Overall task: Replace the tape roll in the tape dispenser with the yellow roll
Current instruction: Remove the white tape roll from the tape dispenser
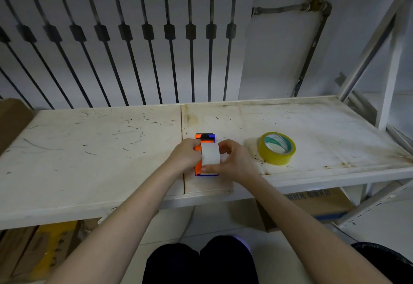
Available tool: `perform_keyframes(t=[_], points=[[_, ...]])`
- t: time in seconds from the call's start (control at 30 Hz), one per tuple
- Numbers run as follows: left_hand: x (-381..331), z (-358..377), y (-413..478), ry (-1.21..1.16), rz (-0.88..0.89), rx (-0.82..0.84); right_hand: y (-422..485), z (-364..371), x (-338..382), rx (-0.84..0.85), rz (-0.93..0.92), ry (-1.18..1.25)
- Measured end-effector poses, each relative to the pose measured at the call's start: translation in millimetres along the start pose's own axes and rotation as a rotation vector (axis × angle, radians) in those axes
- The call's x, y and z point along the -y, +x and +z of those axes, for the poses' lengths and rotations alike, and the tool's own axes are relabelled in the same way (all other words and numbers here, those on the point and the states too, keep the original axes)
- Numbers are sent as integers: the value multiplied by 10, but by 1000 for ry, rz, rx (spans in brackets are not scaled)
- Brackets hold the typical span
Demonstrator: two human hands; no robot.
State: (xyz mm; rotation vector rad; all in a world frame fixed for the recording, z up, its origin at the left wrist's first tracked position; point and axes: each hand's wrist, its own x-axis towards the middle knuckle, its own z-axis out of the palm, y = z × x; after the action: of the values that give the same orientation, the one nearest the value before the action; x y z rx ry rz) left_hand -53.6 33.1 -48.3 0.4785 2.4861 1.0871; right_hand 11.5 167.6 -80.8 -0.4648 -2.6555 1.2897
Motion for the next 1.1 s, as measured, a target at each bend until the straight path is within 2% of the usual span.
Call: perform_keyframes(t=[0.53, 0.83, 1.1], points=[[-29, -1, -20, -43, -40, -2, -62, 21, 31, 24, 15, 65], [-78, -7, -82, -37, -62, 11, -24, -8, 10, 43, 23, -21], [-95, -13, -129, -63, -73, 4, -34, -23, 33, 70, 23, 7]])
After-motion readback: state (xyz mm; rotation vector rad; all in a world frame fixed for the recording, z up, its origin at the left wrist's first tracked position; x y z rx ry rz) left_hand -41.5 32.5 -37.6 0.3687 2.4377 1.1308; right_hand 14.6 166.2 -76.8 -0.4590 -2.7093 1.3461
